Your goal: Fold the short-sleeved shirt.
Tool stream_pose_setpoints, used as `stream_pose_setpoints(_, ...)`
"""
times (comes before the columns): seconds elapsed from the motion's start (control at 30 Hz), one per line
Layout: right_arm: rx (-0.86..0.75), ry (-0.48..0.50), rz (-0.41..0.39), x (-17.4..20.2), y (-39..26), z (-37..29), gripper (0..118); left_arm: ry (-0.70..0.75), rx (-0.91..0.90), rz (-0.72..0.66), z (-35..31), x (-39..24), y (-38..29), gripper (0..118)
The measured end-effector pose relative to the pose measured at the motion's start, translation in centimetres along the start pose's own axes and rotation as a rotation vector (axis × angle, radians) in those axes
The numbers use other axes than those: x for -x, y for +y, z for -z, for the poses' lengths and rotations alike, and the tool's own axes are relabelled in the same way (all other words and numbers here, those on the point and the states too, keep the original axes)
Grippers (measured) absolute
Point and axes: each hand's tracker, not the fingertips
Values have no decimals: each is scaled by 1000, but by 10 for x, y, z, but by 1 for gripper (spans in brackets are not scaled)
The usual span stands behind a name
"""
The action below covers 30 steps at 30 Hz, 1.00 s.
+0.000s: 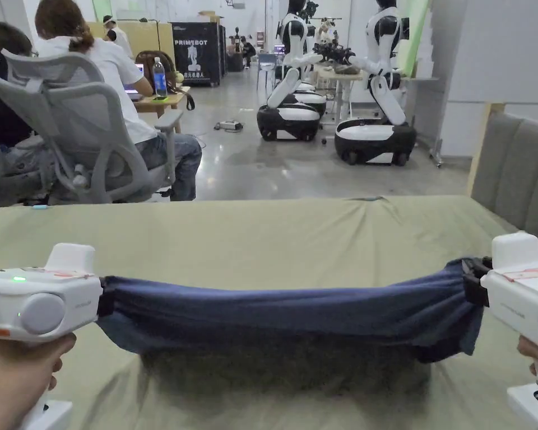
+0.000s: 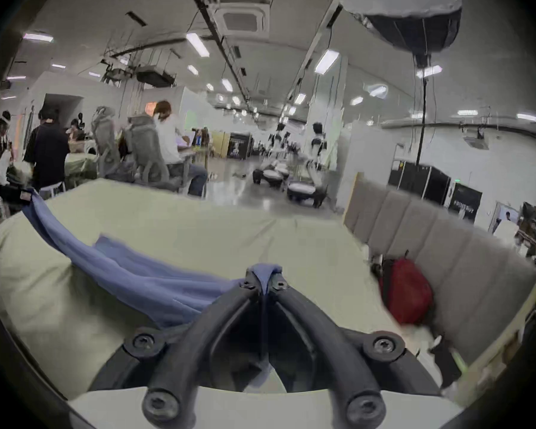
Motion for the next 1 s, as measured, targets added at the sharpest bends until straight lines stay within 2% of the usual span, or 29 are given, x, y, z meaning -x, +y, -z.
stream_pose_setpoints(0.07,107,49,6,5,-57,5,2,-19,82,-37,5,-3,-51,1)
stream_pose_setpoints(0.2,302,58,-33,24,-151,28,2,-11,233,-112,30,-11,-138,1)
stream_pose_setpoints(0.27,329,38,-24,30,-173,32,2,-4,246,-118,35,-14,-160,1)
stream_pose_setpoints(0.3,314,43,-4,30,-173,29,3,1,240,-119,34,-16,-167,3)
stream_pose_setpoints(0.33,292,44,24,29,-171,24,7,9,213,-117,30,-16,-170,16)
stream_pose_setpoints(0.37,259,53,46,27,-166,19,22,13,181,-110,25,-17,-169,37)
stream_pose_setpoints(0.4,244,73,80,26,-159,15,54,25,154,-105,21,-16,-168,66)
stream_pose_setpoints(0.43,245,80,124,24,-151,11,97,17,116,-112,16,-15,-165,91)
stream_pose_setpoints(0.47,250,94,151,25,-144,8,115,8,74,-114,8,-18,-162,95)
stream_pose_setpoints(0.5,221,108,170,27,-137,-3,118,8,16,-115,-3,-23,-158,93)
stream_pose_setpoints(0.53,166,124,168,32,-130,-11,118,13,-24,-121,-12,-29,-153,93)
stream_pose_setpoints(0.6,154,127,145,43,-120,-20,114,-14,-76,-129,-27,-43,-148,92)
stream_pose_setpoints(0.63,153,125,135,51,-116,-25,95,-38,-88,-135,-29,-49,-146,84)
stream_pose_setpoints(0.67,155,133,129,55,-113,-27,64,-36,-77,-131,-29,-53,-144,75)
stream_pose_setpoints(0.7,164,147,132,59,-110,-28,64,-50,-70,-115,-31,-59,-141,68)
stream_pose_setpoints(0.73,169,141,136,63,-109,-29,50,-44,-57,-68,-30,-63,-138,68)
stream_pose_setpoints(0.77,176,112,131,68,-109,-29,6,-27,-43,-31,-29,-65,-135,39)
stream_pose_setpoints(0.8,181,53,88,70,-108,-31,0,-10,-31,-1,-27,-64,-131,12)
stream_pose_setpoints(0.83,173,96,103,69,-107,-31,0,3,-20,20,-24,-59,-127,0)
stream_pose_setpoints(0.9,200,138,143,66,-107,-32,0,-17,35,33,-22,-44,-114,0)
stream_pose_setpoints(1.0,189,108,114,65,-108,-36,0,-28,165,-41,-13,-7,-93,0)
